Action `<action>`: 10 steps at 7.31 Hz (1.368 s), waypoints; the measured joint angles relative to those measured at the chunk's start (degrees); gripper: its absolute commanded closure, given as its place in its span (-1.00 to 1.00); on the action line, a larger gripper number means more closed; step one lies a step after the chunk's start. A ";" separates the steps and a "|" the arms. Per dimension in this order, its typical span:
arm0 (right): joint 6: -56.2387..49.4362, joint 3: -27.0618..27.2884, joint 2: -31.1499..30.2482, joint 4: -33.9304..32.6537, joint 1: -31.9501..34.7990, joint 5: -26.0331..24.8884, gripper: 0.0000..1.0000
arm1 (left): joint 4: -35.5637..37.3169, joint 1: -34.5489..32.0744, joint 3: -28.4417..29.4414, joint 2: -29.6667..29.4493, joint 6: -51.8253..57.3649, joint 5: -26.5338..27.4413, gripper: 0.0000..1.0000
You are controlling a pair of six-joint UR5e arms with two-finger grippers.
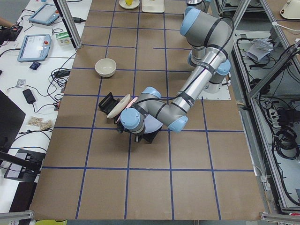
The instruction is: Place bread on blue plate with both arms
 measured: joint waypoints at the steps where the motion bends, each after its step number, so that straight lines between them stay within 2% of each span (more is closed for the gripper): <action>1: 0.12 -2.99 -0.13 3.34 1.91 0.69 1.00 | -4.74 0.00 -0.43 2.47 0.06 0.41 1.00; 4: 0.81 -11.96 0.05 11.90 10.38 1.15 1.00 | -15.18 -0.65 -2.75 9.49 -2.74 0.51 1.00; 6: 2.63 -14.17 0.37 14.72 14.23 2.14 1.00 | -17.60 -4.81 -6.20 14.74 -7.92 -0.79 1.00; 8: 10.04 -14.52 -0.98 17.64 18.76 2.67 1.00 | -16.20 -12.56 -10.62 19.26 -16.81 -3.99 1.00; 10: 14.15 -14.52 -1.72 18.11 22.24 2.67 1.00 | -7.76 -21.14 -17.49 22.11 -27.53 -8.11 1.00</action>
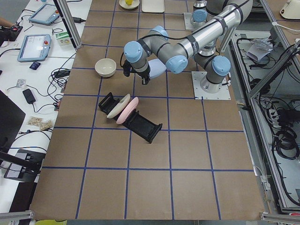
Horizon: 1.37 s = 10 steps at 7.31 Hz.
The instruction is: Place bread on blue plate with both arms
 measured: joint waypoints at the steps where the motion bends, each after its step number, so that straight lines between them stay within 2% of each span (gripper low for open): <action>1: 0.99 0.00 -0.20 0.06 1.16 0.06 1.00 | 6.13 -4.69 -3.68 0.86 -5.67 -1.18 1.00; 3: 2.32 0.06 -0.30 0.15 3.90 0.12 1.00 | 16.23 -16.01 -7.44 0.96 -21.62 -3.97 1.00; 5: 6.79 0.31 -0.34 0.23 6.36 2.52 1.00 | 28.12 -26.55 -8.89 -2.26 -37.49 -5.20 1.00; 7: 9.30 0.51 -0.21 0.33 7.79 5.71 1.00 | 40.08 -33.45 -10.41 -7.40 -47.98 -5.64 1.00; 9: 10.06 0.60 0.07 0.31 8.48 6.41 1.00 | 50.39 -37.71 -12.91 -10.99 -55.95 -5.74 1.00; 10: 10.76 0.60 0.21 0.29 9.04 7.05 1.00 | 54.11 -38.98 -13.61 -12.39 -57.63 -5.73 0.19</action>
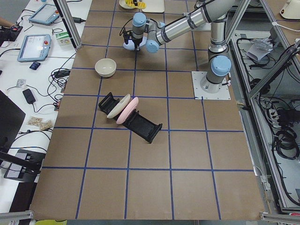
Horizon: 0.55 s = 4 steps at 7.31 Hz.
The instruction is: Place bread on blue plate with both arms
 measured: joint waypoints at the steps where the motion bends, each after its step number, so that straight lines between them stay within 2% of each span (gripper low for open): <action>1: 1.53 -0.03 0.36 -0.23 1.31 1.21 1.00 | 2.62 -0.61 -0.02 -1.38 -0.40 0.01 -0.50; 2: 3.78 -0.15 0.84 -0.64 3.11 1.96 1.00 | 3.67 -0.75 0.54 -1.74 0.06 0.16 -0.61; 3: 5.52 -0.23 1.28 -1.59 5.08 2.27 1.00 | 2.90 -0.48 1.34 -0.81 1.38 0.43 -0.62; 4: 7.63 -0.22 1.91 -3.50 7.37 2.41 1.00 | -0.89 0.46 2.49 1.31 4.24 0.86 -0.62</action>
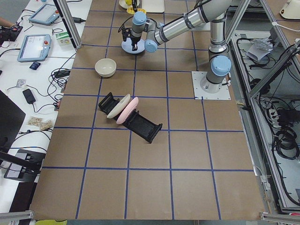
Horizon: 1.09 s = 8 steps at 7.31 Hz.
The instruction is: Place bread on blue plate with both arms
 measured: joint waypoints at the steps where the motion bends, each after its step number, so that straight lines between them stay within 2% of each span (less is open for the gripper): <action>1: 3.41 -0.01 1.37 -2.60 2.92 0.03 1.00 | -7.19 1.33 2.26 3.03 4.26 1.64 -0.62; 4: 16.24 -0.12 8.55 -14.22 13.42 -0.47 1.00 | -38.79 7.59 15.30 12.29 23.35 10.38 -0.62; 5: 19.19 -0.29 10.84 -16.44 15.31 -0.50 1.00 | -44.46 9.07 17.19 15.23 27.63 11.51 -0.68; 6: 22.25 -0.39 12.58 -18.32 16.19 -0.30 1.00 | -47.03 9.78 17.83 18.40 29.74 12.00 -0.71; 8: 25.40 -0.34 14.98 -21.24 16.98 -0.02 0.98 | -48.51 10.06 16.64 23.61 31.24 13.18 -0.77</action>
